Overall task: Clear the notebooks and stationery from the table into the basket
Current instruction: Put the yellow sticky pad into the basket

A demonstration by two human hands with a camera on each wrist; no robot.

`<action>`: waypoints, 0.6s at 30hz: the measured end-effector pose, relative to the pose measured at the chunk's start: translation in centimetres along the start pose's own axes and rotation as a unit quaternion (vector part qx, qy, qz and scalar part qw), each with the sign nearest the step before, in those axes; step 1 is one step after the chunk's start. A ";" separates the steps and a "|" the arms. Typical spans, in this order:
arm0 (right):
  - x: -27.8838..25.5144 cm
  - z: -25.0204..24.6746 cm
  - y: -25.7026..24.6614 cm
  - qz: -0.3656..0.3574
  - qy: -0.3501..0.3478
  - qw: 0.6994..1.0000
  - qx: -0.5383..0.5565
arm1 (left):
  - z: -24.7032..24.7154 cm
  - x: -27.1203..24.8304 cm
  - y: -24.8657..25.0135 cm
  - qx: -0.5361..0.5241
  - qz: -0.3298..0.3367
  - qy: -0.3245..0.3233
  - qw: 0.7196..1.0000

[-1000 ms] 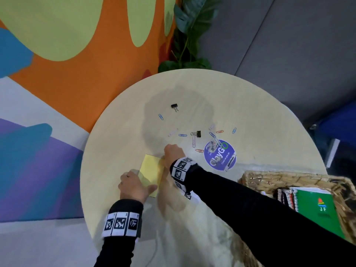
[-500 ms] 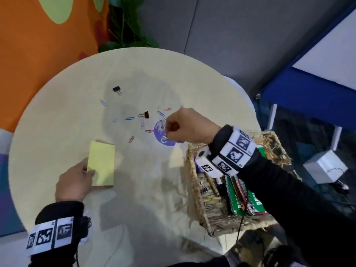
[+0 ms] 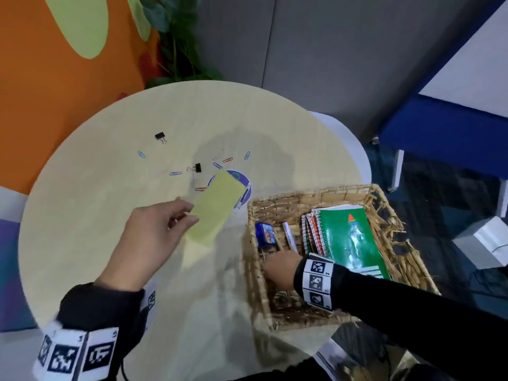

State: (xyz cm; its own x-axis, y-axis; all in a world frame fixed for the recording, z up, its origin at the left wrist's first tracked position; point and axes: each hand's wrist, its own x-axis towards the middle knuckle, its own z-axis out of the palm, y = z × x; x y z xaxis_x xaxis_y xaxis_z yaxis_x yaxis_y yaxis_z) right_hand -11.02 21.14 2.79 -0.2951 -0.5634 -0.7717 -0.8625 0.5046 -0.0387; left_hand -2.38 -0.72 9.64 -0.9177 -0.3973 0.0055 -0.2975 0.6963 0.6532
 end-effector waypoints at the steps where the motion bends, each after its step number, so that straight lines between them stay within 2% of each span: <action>1: 0.2 0.2 -0.1 0.002 -0.003 1.000 0.002 | 0.2 0.1 1.4 -0.010 0.028 0.002 1.000; 5: -0.1 0.7 0.8 -0.009 -0.016 1.000 0.015 | 2.0 1.3 6.7 0.015 0.127 -0.040 0.991; 8: -1.6 0.4 2.5 0.007 0.037 0.998 0.057 | 4.9 3.6 9.6 0.110 0.169 -0.086 0.976; 10: -3.0 0.4 3.7 0.019 0.090 0.990 0.110 | 7.2 5.4 10.9 0.186 0.170 -0.128 0.959; 13: -5.1 0.9 5.3 0.023 0.155 0.974 0.163 | 10.0 7.2 12.2 0.245 0.160 -0.180 0.939; 18: -8.2 2.5 7.4 0.012 0.211 0.955 0.207 | 12.5 8.1 13.0 0.334 0.131 -0.236 0.903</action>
State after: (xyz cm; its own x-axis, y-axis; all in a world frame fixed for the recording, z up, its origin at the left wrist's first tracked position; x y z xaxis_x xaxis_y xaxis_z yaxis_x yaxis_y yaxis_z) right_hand -13.99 31.13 7.22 -0.5271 -0.7184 -0.4540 -0.6430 0.6864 -0.3396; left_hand -16.94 12.54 8.72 -0.9429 0.0219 -0.3325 -0.0028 0.9973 0.0736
